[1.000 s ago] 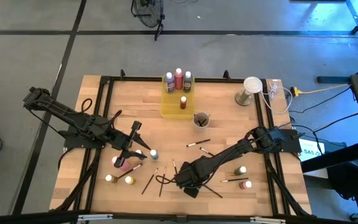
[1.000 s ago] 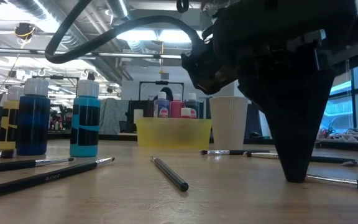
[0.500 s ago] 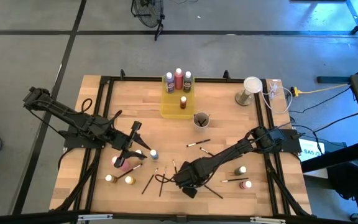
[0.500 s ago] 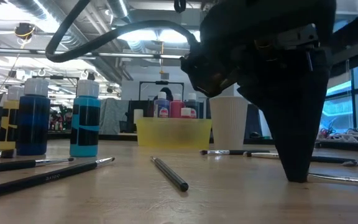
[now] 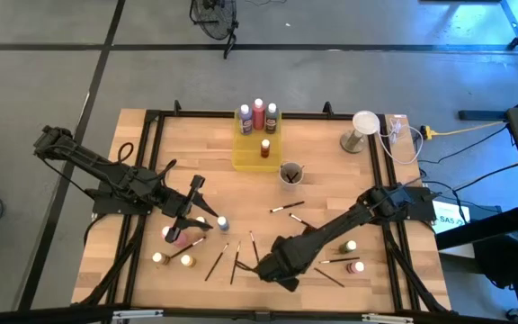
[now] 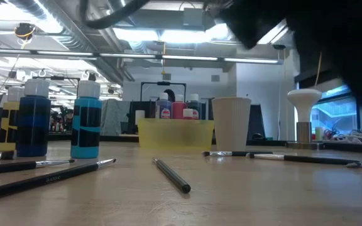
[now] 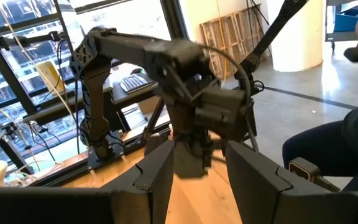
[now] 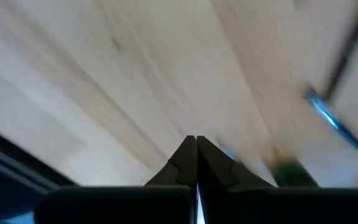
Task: Pick & Place Paint Supplies
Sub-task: Put the black paintbrush into the white cup
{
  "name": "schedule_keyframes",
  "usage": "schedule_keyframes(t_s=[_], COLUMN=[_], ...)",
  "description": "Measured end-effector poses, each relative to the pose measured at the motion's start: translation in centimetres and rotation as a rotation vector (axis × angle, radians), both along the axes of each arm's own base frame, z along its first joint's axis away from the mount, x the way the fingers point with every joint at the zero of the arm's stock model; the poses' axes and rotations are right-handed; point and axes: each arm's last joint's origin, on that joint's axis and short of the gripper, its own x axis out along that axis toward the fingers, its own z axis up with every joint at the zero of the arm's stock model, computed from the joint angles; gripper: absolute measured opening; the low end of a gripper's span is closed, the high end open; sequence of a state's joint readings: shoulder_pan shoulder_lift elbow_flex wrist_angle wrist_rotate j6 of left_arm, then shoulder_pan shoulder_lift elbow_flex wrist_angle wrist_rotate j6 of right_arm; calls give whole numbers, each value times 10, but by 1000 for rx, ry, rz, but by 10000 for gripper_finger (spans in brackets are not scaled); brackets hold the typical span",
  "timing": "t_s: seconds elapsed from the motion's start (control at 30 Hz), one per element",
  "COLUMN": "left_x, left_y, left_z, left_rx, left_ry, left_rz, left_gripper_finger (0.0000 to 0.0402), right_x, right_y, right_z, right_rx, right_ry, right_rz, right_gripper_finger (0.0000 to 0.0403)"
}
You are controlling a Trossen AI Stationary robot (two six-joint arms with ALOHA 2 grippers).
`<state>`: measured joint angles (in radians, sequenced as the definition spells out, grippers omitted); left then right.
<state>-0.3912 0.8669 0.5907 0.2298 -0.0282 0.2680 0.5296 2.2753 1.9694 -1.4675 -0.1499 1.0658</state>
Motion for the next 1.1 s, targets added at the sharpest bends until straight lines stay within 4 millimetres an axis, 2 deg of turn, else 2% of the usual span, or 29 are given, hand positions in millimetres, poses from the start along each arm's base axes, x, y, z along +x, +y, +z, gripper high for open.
schedule_keyframes(t_s=[0.1,0.37,0.57,0.83,0.97,1.1], left_x=[0,0,0,0,-1,-1], left_y=[0,0,0,0,0,0], left_z=[0,-1,-3,-6,-8,-9], left_rx=[0,-15,-45,-81,-87,-91], left_ry=[0,15,48,96,118,141], left_rz=[0,1,4,9,11,14], left_gripper_finger=[141,141,141,141,141,141], right_x=[-4,-9,-17,-27,-35,-40], right_y=[1,-8,-20,-37,-45,-55], right_z=[19,70,102,144,164,177], right_rx=[-43,-132,-382,-914,-1028,-1049], right_ry=[25,-216,-446,-855,-1006,-1067], right_rz=[-13,40,122,69,-20,-94], right_gripper_finger=[0,0,0,0,0,0])
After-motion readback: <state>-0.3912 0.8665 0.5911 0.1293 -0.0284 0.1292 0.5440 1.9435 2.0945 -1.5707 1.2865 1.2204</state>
